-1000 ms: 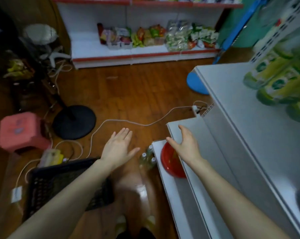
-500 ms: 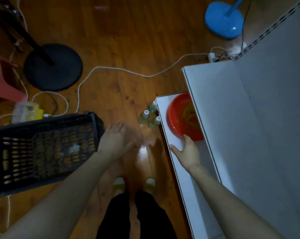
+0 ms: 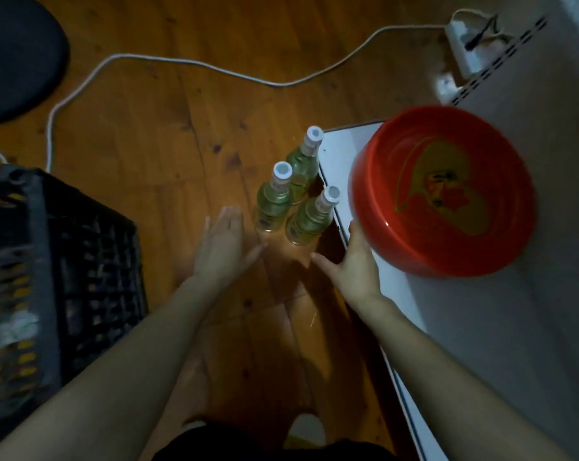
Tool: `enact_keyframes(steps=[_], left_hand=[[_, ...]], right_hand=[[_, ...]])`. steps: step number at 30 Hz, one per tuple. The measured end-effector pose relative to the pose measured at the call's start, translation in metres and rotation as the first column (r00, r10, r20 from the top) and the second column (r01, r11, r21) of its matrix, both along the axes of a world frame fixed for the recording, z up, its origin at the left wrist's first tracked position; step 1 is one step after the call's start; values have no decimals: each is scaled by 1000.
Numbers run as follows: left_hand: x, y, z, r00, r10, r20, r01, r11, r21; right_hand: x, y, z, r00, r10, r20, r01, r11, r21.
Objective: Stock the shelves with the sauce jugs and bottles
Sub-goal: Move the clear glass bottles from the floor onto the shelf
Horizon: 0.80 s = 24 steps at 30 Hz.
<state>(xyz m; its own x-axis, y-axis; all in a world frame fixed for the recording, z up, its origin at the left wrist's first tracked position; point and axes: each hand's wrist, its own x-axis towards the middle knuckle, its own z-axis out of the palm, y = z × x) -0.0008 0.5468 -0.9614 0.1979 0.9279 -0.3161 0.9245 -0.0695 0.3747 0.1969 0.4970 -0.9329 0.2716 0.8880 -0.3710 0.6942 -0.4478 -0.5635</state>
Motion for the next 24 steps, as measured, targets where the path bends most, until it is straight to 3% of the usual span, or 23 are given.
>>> enact_keyframes(steps=[4, 10, 17, 24], left_hand=[[18, 33, -58, 978, 46, 204, -59, 997, 59], [31, 62, -100, 836, 108, 539, -146, 989, 27], [33, 50, -106, 758, 151, 634, -260, 962, 81], [11, 4, -50, 658, 305, 688, -297, 945, -135]], right_hand=[[1, 26, -54, 1000, 6, 24, -10, 991, 136], [0, 53, -96, 999, -15, 42, 4, 966, 259], [-9, 42, -93, 996, -77, -43, 86, 944, 318], [-23, 5, -37, 963, -82, -258, 143, 963, 228]])
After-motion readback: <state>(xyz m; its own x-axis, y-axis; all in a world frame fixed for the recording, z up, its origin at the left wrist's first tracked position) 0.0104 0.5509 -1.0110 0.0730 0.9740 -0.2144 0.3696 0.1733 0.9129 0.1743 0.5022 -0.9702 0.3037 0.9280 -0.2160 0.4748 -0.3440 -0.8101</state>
